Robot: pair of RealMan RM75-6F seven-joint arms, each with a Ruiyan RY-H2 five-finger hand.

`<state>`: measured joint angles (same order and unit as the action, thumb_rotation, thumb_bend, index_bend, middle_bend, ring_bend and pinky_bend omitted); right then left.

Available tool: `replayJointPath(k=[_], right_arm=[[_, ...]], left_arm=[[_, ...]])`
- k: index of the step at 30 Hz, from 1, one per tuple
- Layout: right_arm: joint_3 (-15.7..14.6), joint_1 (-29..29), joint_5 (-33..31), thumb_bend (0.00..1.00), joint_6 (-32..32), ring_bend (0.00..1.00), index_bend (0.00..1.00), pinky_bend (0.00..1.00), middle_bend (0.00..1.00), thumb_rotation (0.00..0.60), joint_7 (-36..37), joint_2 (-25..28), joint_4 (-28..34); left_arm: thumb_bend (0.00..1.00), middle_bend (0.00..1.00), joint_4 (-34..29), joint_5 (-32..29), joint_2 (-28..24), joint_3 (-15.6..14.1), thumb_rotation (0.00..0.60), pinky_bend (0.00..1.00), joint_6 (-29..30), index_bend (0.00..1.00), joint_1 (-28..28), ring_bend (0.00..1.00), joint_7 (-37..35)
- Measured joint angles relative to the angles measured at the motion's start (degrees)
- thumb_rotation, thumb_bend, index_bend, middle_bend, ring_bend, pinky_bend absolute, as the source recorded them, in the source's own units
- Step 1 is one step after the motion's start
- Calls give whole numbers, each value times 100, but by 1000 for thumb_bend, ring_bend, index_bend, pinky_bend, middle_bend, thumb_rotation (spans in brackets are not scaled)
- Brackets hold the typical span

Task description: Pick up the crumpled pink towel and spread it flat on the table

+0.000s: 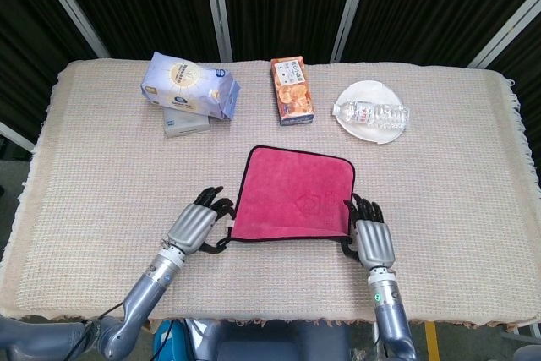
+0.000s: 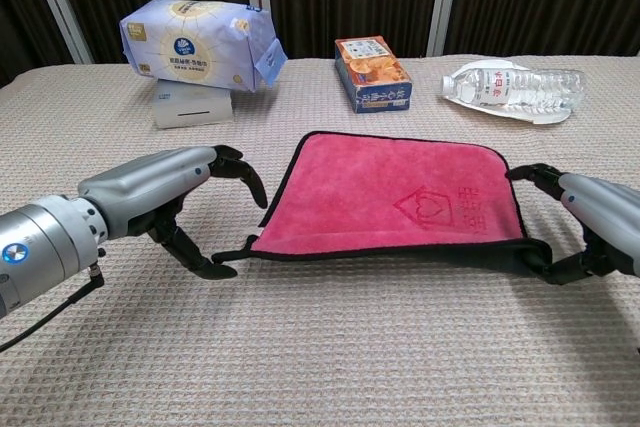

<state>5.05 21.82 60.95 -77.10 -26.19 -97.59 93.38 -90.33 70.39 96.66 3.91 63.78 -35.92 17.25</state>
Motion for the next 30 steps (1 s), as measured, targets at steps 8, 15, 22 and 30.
replayJointPath(k=[8,15,22,30], right_arm=[[-126,-149,155,397,-83,0,0,0,0,600,-117,139,288],[-332,-364,484,397,-313,0,0,0,0,600,-127,306,602],[-642,-671,921,396,-644,0,0,0,0,600,-150,514,878],[-806,-900,1160,397,-739,0,0,0,0,600,89,869,915]], left_arm=[[66,174,-373,131,-366,-25,600,10,0,245,96,1,-136],[66,172,-758,349,-796,-130,600,10,193,232,330,1,-375],[66,171,-1022,768,-1213,-325,600,10,614,232,655,1,-576],[66,153,-1276,1217,-1677,-630,600,10,1188,232,1191,0,-1047]])
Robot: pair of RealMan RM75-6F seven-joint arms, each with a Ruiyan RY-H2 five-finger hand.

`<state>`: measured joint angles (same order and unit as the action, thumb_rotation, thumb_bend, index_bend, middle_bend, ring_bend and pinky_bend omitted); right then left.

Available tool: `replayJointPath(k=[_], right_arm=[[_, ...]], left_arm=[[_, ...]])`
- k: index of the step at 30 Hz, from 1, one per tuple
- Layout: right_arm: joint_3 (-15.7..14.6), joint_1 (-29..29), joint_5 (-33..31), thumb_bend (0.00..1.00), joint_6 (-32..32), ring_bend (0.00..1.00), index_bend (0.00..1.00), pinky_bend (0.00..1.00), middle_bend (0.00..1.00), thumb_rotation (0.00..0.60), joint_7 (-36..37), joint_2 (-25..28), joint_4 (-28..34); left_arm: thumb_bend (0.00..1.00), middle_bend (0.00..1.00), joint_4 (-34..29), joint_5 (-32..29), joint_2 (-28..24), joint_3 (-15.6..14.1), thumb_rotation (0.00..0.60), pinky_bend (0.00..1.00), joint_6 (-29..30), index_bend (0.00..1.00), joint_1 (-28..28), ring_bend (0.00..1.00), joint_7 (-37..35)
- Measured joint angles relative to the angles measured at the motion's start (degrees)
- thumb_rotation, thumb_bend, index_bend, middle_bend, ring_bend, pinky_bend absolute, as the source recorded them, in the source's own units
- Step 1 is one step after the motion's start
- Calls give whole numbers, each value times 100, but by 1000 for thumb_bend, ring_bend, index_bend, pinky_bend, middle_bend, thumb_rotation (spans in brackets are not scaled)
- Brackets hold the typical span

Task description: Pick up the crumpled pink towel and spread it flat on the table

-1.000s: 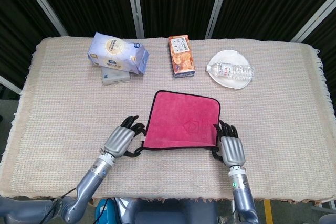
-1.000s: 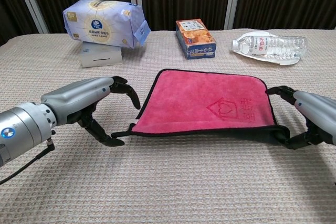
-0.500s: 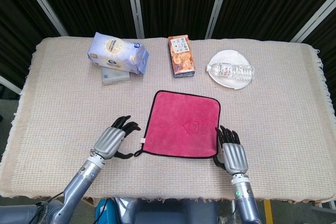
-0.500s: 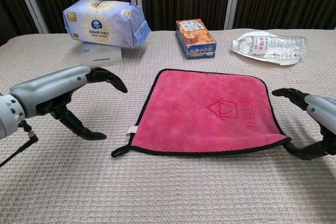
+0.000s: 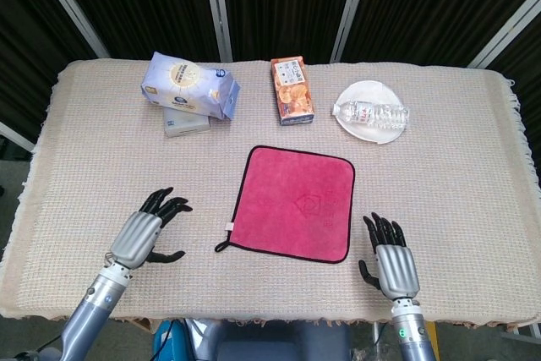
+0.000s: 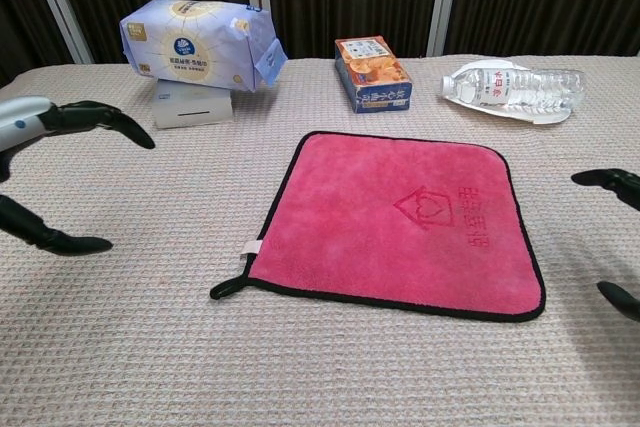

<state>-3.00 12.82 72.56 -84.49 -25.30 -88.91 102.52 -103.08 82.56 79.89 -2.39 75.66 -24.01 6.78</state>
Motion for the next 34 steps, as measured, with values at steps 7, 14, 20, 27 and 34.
replayJointPath(k=[7,14,20,27,34], right_arm=[[-141,-61,508,394,152,0,0,0,0,600,740,613,-313],[-221,-194,1189,356,-192,0,0,0,0,600,808,1252,-638],[-292,-481,1573,331,-652,0,0,0,0,600,1108,1556,-854],[-371,-699,1791,300,-756,0,0,0,0,600,1244,1741,-1122],[-257,-859,1745,299,-795,0,0,0,0,600,1331,1796,-1038]], left_arm=[[65,86,-110,430,-483,-214,600,10,567,183,360,0,137],[66,58,-134,710,-867,-356,600,9,1308,113,953,0,668],[59,23,189,945,-930,-432,600,0,1804,37,1329,0,756],[47,0,778,800,-1102,-400,600,0,2035,0,1684,0,314],[47,0,1194,595,-1333,-248,600,0,2091,0,1877,0,-316]])
